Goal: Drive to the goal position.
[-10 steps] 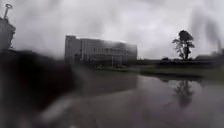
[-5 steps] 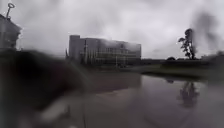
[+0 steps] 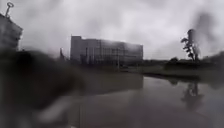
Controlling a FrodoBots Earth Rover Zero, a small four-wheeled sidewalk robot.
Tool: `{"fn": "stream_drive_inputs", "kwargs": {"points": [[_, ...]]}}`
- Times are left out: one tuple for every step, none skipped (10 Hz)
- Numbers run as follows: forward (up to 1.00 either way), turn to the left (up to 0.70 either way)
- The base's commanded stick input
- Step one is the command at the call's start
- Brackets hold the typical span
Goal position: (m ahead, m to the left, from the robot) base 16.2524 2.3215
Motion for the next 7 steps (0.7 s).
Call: {"fn": "stream_drive_inputs", "kwargs": {"points": [[0.70, 0.00], [0.70, 0.04], [0.70, 0.34], [0.70, 0.35], [0.70, 0.35], [0.70, 0.11], [0.70, 0.00]]}}
